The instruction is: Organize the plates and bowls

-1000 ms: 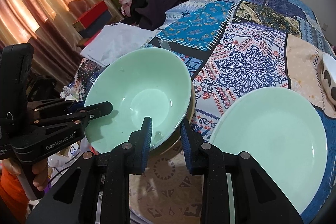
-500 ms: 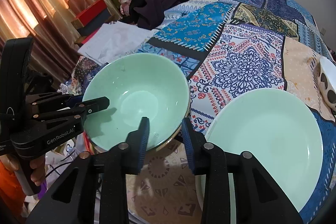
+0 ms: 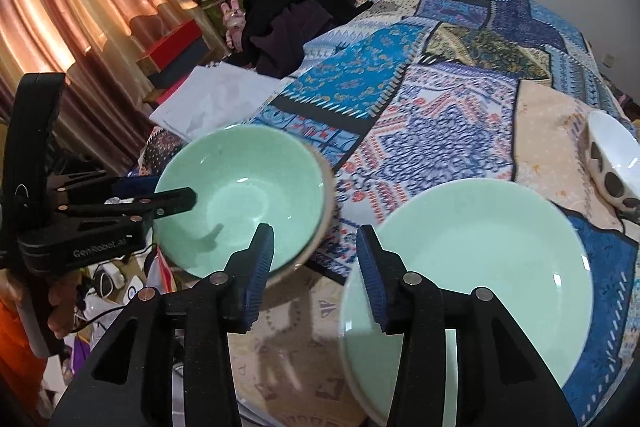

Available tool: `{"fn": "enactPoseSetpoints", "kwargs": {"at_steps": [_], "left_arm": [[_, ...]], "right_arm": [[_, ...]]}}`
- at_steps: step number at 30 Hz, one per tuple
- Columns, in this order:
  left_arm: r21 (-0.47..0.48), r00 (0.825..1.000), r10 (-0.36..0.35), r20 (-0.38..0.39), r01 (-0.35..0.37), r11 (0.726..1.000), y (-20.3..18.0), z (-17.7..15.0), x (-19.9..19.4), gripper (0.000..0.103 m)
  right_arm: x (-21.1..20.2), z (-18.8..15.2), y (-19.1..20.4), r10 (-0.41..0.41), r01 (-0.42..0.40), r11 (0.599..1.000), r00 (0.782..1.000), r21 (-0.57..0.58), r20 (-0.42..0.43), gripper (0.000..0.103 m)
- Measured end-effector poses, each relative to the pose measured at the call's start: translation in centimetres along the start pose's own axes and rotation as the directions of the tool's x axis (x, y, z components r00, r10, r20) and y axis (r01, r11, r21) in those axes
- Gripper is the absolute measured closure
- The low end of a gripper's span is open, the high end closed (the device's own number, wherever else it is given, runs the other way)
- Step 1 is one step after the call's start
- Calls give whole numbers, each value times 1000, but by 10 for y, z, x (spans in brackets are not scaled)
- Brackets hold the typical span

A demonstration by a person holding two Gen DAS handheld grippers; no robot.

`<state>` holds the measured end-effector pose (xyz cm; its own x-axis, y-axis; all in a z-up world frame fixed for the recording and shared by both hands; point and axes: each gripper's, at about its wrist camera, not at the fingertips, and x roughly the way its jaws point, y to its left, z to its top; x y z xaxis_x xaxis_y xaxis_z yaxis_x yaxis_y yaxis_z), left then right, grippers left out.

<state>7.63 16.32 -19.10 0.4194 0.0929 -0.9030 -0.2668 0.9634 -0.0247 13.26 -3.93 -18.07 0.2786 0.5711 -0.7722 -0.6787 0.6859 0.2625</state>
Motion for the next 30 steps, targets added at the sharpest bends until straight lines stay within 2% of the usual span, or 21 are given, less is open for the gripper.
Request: {"fn": "enactPoseSetpoints", "kwargs": {"at_steps": [2, 9, 13, 18, 24, 30], "left_arm": [[5, 1000, 8, 13, -8, 1000, -2, 3, -4, 57], [37, 995, 25, 96, -29, 999, -17, 22, -29, 49], [62, 988, 5, 157, -15, 998, -38, 40, -44, 44], [118, 975, -58, 213, 33, 992, -82, 66, -52, 32], [199, 971, -125, 206, 83, 976, -141, 98, -42, 26], [271, 973, -169, 156, 122, 955, -197, 127, -13, 25]], "right_arm": [[-8, 1, -8, -18, 18, 1000, 1000, 4, 19, 63], [-45, 3, -51, -120, 116, 992, 988, 45, 94, 61], [-71, 2, -90, -203, 191, 976, 970, 104, 131, 57], [-96, -1, -144, -312, 284, 941, 939, 183, 145, 54], [-110, -4, -206, -416, 372, 886, 902, 278, 117, 54], [-112, -1, -249, -474, 419, 845, 874, 332, 105, 54]]}}
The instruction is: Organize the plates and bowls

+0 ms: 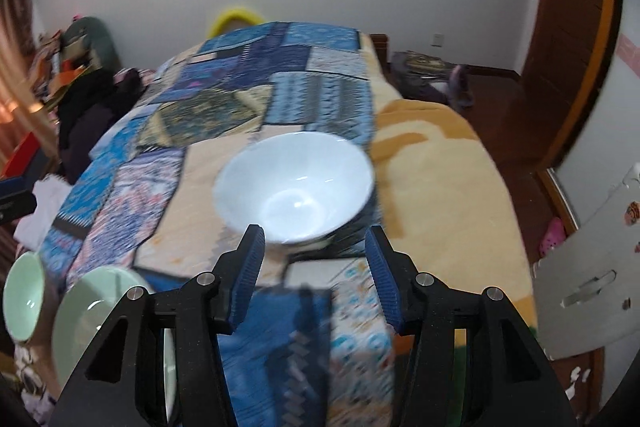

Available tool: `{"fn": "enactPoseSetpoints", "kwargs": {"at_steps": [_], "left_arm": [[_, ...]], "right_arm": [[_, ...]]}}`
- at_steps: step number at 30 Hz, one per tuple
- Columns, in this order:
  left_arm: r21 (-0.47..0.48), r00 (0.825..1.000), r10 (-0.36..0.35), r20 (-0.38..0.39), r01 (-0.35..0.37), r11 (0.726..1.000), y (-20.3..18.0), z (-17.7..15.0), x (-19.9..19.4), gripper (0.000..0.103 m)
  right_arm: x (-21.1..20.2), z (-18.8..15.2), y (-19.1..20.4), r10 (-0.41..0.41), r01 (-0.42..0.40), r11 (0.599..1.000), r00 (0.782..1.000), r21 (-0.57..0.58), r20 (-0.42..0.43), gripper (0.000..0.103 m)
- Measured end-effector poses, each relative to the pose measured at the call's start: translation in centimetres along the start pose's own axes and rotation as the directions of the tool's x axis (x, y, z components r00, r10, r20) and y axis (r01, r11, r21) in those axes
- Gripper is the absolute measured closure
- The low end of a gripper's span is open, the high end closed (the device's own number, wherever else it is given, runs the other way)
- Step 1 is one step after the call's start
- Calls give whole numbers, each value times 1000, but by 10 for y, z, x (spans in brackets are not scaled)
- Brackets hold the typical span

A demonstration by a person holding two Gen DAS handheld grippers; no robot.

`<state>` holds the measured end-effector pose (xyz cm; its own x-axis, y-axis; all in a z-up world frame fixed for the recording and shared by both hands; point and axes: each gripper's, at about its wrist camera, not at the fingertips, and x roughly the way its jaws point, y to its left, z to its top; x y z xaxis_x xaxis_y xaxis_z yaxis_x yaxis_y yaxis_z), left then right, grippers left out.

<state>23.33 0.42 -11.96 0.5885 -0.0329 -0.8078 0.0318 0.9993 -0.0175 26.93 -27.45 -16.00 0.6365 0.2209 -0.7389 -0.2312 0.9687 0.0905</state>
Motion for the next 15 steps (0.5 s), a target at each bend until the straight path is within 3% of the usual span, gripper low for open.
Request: {"fn": "enactPoseSetpoints", "kwargs": {"at_steps": [4, 8, 15], "left_arm": [[36, 999, -24, -32, 25, 999, -22, 16, 26, 25], [74, 997, -36, -61, 40, 996, -44, 30, 55, 25], [106, 992, -59, -112, 71, 992, -66, 45, 97, 25]], "right_arm": [[22, 8, -17, -6, 7, 1000, 1000, 30, -17, 55], [51, 14, -28, 13, -9, 998, 998, 56, -62, 68], [86, 18, -35, 48, -38, 996, 992, 77, -121, 81]]}}
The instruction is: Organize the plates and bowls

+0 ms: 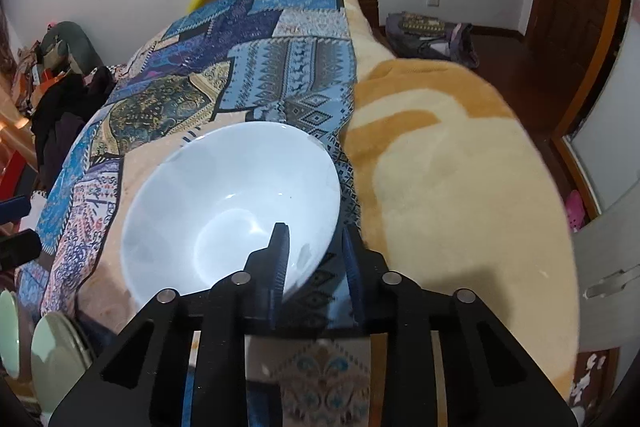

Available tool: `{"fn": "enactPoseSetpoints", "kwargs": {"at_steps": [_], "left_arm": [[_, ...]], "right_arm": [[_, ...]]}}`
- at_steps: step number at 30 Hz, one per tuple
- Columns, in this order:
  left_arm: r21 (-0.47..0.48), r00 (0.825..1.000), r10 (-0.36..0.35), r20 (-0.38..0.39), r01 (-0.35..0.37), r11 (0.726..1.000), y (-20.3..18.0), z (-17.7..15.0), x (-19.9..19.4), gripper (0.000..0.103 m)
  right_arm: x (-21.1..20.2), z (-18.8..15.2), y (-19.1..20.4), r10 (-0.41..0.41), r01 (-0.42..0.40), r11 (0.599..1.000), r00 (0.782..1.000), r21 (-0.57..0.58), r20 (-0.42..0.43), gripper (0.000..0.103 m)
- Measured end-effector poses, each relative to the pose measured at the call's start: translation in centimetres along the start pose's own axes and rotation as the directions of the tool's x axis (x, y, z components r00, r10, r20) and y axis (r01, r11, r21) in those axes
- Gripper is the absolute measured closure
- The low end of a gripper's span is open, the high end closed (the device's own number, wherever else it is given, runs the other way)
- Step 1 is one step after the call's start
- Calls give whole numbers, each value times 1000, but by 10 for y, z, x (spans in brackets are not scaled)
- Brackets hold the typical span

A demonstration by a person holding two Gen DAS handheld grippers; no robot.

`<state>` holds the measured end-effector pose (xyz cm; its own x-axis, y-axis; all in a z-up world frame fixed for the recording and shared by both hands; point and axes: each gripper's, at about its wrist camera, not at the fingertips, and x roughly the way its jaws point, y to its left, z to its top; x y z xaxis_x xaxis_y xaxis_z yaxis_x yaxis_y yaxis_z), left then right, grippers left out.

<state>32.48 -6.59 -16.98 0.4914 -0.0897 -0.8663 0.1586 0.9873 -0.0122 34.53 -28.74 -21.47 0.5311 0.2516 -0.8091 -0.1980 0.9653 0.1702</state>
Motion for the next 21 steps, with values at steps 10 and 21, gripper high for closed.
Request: {"fn": "enactPoseSetpoints", "kwargs": {"at_steps": [10, 21], "left_arm": [[9, 999, -30, -41, 30, 999, -9, 21, 45, 25], [-21, 987, -60, -148, 57, 998, -15, 24, 97, 55]], "right_arm": [[2, 1, 13, 26, -26, 994, 1000, -107, -2, 84], [8, -1, 22, 103, -110, 986, 993, -126, -61, 84]]}}
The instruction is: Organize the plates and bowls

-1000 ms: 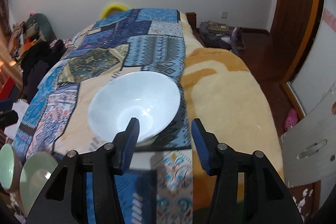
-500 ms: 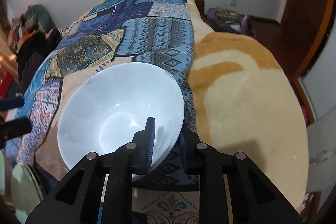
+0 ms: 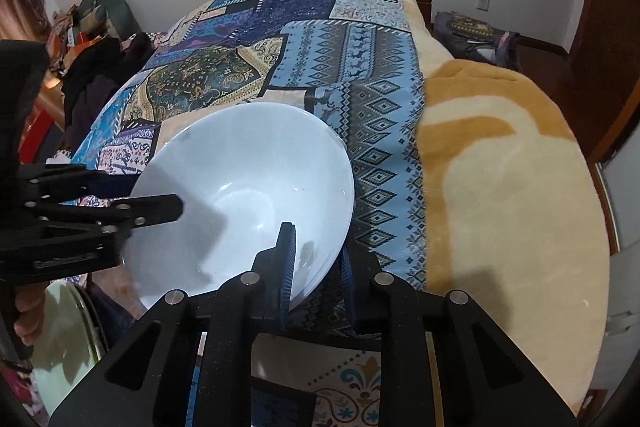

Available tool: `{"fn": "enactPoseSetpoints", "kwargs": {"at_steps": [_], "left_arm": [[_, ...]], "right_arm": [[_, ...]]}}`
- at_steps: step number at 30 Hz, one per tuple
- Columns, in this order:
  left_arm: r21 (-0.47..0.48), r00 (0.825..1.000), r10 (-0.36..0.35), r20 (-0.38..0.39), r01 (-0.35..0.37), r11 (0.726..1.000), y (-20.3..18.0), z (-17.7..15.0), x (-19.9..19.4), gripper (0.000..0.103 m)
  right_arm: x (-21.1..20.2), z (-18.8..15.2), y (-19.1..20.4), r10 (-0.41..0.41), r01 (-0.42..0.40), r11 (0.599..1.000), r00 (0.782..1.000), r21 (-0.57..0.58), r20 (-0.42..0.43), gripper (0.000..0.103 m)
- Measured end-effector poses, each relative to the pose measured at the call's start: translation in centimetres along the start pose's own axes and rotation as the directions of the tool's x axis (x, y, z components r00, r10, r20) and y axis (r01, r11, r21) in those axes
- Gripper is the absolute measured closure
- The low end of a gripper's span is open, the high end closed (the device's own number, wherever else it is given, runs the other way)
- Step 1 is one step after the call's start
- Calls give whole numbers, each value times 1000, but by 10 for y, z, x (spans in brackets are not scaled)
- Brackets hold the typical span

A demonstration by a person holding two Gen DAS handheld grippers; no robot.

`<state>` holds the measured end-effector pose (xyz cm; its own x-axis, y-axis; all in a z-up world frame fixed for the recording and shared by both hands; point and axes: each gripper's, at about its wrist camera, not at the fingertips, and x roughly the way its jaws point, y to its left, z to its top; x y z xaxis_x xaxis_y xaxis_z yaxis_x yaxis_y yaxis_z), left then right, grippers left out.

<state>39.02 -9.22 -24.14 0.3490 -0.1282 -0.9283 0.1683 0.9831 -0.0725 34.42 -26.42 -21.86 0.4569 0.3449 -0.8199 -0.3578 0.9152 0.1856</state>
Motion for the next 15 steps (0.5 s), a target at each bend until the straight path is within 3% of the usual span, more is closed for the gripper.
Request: {"fn": "enactPoseSetpoints", "kwargs": {"at_steps": [2, 7, 15], "left_arm": [[-1, 1000, -5, -15, 5, 1000, -2, 2, 7, 68], [-2, 997, -52, -55, 52, 999, -9, 5, 23, 86], [-14, 998, -44, -41, 43, 999, -10, 0, 13, 86]], "right_arm": [[3, 1, 0, 0, 0, 1000, 1000, 5, -13, 81], [6, 3, 5, -24, 25, 1000, 999, 17, -24, 79], [-10, 1, 7, -10, 10, 999, 1000, 48, -9, 82]]}}
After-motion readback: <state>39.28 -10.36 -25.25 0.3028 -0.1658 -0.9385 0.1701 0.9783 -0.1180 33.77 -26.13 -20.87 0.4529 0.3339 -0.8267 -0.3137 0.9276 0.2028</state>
